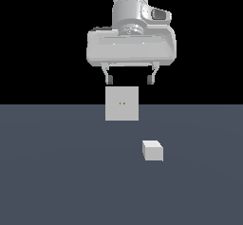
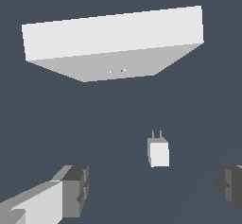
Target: Plug the charger into the wall socket.
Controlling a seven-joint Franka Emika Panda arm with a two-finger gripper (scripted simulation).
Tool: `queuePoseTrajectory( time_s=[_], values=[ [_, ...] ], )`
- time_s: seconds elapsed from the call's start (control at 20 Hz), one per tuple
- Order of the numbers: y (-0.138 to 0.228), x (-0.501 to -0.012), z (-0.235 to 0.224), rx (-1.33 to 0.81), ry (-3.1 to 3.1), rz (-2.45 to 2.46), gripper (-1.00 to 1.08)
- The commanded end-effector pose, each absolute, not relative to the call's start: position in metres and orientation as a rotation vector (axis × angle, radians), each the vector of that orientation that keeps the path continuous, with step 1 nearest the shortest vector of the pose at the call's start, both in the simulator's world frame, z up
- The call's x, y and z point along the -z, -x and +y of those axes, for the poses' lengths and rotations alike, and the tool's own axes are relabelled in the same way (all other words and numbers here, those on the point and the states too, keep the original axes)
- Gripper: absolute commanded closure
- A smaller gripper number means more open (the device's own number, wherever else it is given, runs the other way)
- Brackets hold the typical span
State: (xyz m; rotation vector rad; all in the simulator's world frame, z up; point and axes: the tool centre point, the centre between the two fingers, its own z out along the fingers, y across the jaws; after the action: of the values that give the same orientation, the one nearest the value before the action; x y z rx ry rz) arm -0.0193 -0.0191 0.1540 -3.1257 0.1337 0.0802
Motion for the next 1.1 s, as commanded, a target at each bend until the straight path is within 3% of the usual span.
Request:
queuePoseTrajectory(
  time_s=[0.0,1.05],
  values=[
    [0.019,-0.154,-0.019,-0.080,3.126,0.134,-0.92],
    [0.041,-0.128,-0.031,0.134,3.131,0.104,-0.92]
  ],
)
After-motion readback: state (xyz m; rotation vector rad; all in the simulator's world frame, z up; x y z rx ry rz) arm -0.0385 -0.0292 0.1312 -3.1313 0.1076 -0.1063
